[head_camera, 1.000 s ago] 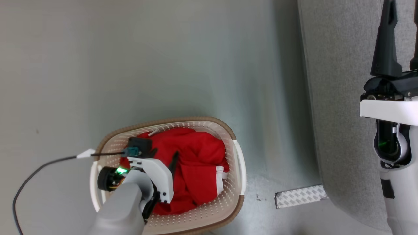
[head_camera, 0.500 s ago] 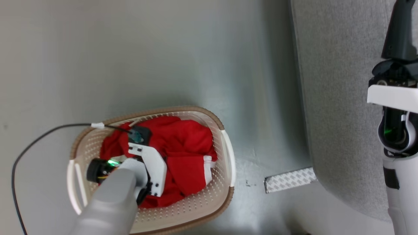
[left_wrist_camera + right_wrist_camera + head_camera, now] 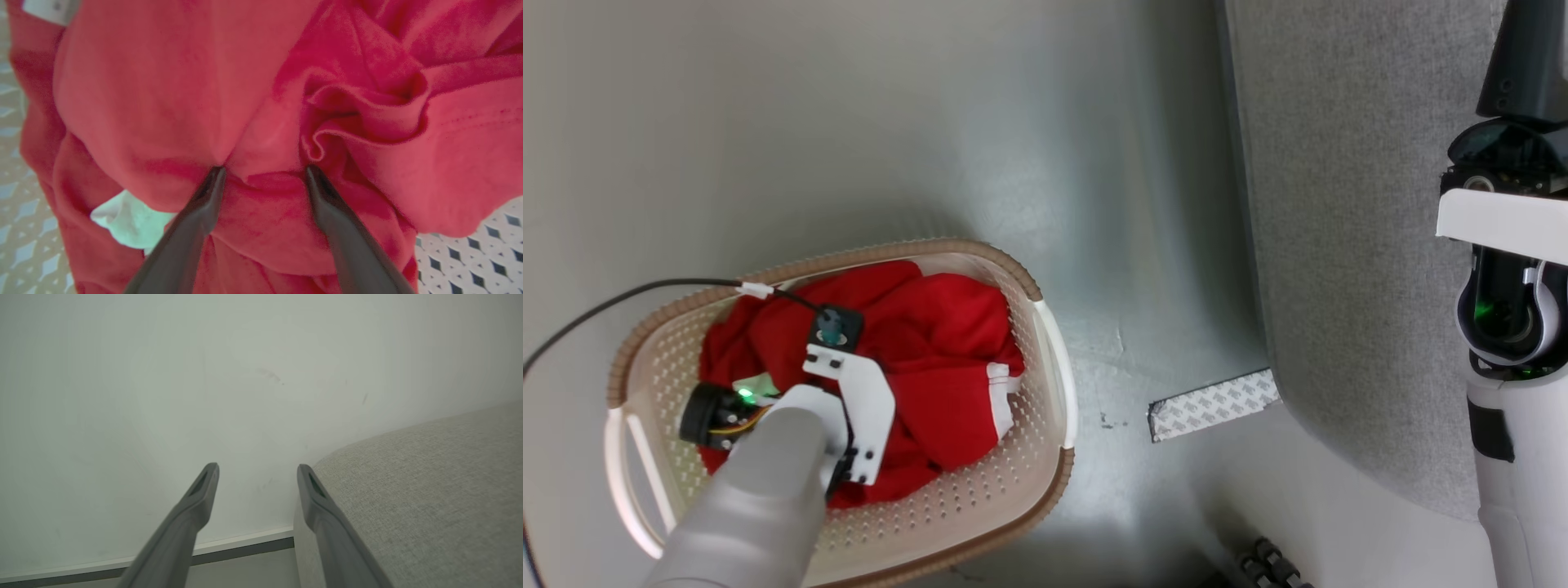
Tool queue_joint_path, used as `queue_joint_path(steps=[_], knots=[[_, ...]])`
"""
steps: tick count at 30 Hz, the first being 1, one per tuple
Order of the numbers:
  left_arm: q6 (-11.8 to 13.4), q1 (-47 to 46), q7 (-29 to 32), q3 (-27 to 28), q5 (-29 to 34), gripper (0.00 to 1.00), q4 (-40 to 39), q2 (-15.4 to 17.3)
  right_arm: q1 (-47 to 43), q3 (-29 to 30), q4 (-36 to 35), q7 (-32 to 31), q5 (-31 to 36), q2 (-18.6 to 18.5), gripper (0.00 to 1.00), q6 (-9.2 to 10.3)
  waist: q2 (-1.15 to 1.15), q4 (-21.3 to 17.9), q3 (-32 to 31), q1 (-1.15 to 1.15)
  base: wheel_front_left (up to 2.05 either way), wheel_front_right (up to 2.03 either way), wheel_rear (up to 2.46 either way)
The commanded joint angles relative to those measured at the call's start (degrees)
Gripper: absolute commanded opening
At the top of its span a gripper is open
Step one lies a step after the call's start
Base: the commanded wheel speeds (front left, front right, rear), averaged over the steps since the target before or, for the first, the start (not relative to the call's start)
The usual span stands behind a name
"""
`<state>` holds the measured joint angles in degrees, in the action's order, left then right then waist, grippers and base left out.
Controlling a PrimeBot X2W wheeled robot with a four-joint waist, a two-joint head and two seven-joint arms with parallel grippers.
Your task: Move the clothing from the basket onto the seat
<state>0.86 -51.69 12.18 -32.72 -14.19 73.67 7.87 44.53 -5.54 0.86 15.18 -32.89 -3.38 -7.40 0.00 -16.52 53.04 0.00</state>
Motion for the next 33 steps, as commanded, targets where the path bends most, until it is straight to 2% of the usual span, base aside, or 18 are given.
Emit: queue_joint_path(steps=[1,5,12,13,14,15,24,33], knots=[[0.3,-0.2,0.7,-0.7,1.1,1.00,0.2,1.0,0.5,-0.2,-0.4,-0.1,-0.4,0.3,1.00,-0.17,0.00,-0.4,0.6,0.00,0.00,0.00,0.00],[0.8,-0.3,3.2,-2.8,2.7,1.00,0.3,2.1,0.4,-0.5,-0.4,-0.1,0.1,0.4,1.00,-0.17,0.00,-0.7,1.5,0.00,0.00,0.00,0.00],[-2.4,-0.4,6.7,-4.5,2.8,1.00,0.3,2.8,0.7,-0.6,-0.3,-0.1,1.0,0.5,1.00,-0.17,0.00,-0.7,2.4,0.00,0.00,0.00,0.00],[-2.5,-0.5,6.5,-4.5,2.7,0.90,0.3,2.9,0.6,-0.6,-0.3,-0.1,1.0,0.5,1.00,-0.17,0.00,-0.7,2.4,0.00,0.00,0.00,0.00],[-2.8,-0.6,6.3,-4.8,2.8,0.27,0.3,2.8,0.6,-0.6,-0.2,-0.1,1.1,0.5,1.00,-0.17,0.00,-0.6,2.3,0.00,0.00,0.00,0.00],[-3.0,-0.7,5.6,-4.7,2.5,0.00,0.3,2.7,0.7,-0.5,0.0,-0.1,1.2,0.5,1.00,-0.17,0.00,-0.6,2.3,0.00,0.00,0.00,0.00],[-3.3,0.0,2.1,-3.8,0.3,0.00,0.3,2.1,0.4,-0.7,0.7,-0.1,2.5,0.5,1.00,-0.17,0.00,0.1,0.0,0.00,0.00,0.00,0.00],[-5.3,2.8,-2.9,-3.6,-1.8,0.00,0.3,-0.7,-2.3,-0.4,2.2,-0.1,3.5,-0.8,1.00,-0.17,0.00,2.3,-7.8,0.00,0.00,0.00,0.00]])
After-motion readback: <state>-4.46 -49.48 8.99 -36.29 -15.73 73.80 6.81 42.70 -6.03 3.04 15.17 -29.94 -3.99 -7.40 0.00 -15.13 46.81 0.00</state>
